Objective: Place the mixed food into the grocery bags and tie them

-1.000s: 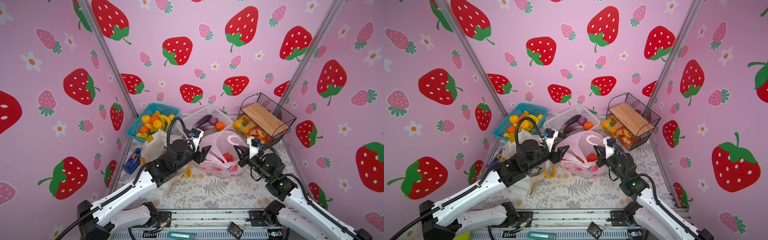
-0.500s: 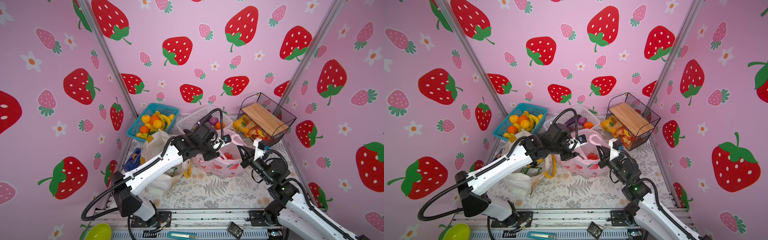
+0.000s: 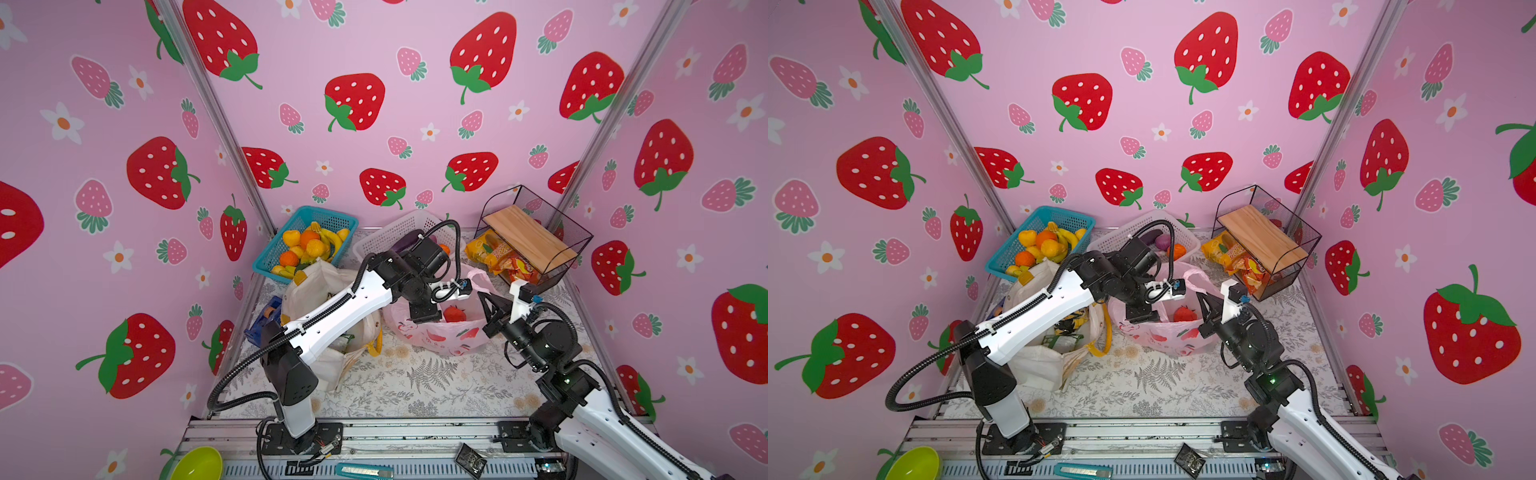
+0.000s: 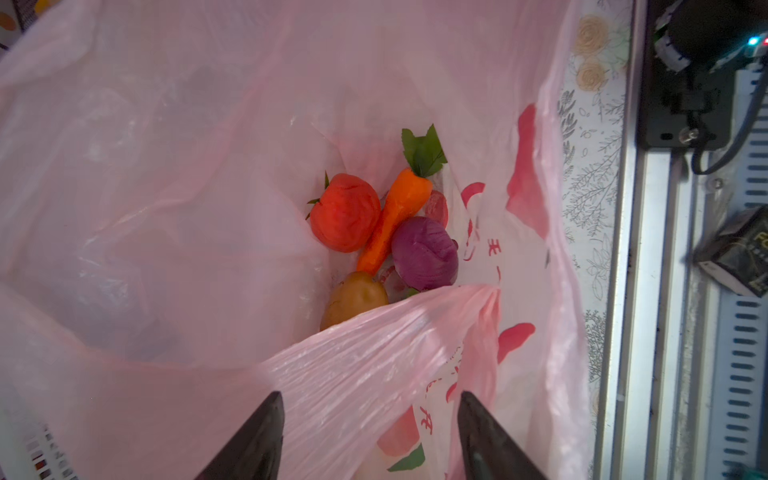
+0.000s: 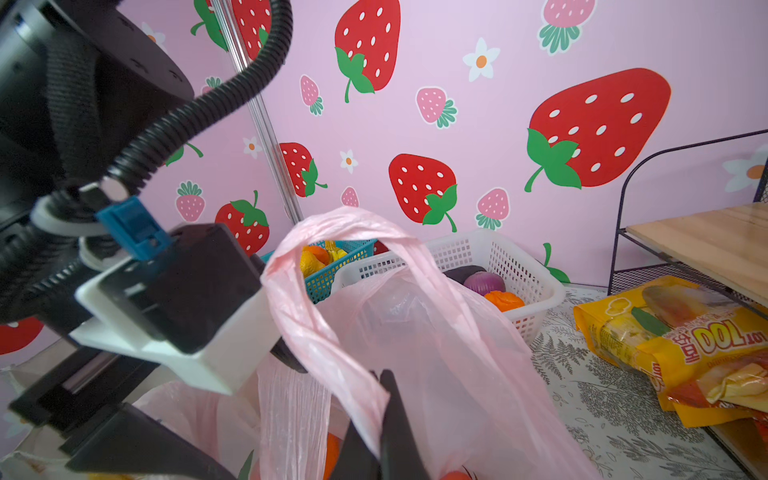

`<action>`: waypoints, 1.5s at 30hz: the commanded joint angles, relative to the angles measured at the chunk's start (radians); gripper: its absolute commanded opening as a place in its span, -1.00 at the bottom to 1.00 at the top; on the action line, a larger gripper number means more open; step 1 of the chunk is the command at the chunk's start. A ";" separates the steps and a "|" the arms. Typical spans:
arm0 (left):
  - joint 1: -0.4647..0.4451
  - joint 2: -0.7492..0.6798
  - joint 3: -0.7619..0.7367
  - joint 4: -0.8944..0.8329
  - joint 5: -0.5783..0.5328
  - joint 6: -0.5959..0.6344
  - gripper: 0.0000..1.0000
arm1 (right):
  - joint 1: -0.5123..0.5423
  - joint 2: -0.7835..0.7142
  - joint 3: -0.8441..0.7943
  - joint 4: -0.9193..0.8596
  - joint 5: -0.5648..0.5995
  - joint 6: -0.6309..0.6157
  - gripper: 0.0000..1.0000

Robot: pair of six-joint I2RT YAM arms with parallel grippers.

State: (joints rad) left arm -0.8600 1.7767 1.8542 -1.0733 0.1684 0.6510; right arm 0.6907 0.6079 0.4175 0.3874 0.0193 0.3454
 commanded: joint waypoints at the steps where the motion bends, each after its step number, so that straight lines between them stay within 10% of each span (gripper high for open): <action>1: 0.008 -0.002 0.065 -0.088 0.107 0.022 0.39 | -0.005 -0.019 -0.009 0.012 0.028 -0.001 -1.00; 25: -0.008 0.024 -0.044 -0.007 -0.024 0.113 0.46 | -0.006 -0.043 -0.031 -0.003 0.068 0.004 -1.00; 39: 0.016 -0.144 -0.234 0.293 -0.038 -0.080 -0.98 | -0.008 -0.070 -0.026 -0.031 0.126 -0.018 -1.00; 45: 0.061 -0.359 -0.509 0.760 0.034 -0.403 -1.00 | -0.010 -0.076 -0.002 -0.052 0.173 -0.059 -1.00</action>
State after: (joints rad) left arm -0.8131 1.4963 1.4342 -0.5941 0.1646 0.4458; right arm 0.6888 0.5385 0.3969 0.3428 0.1455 0.3176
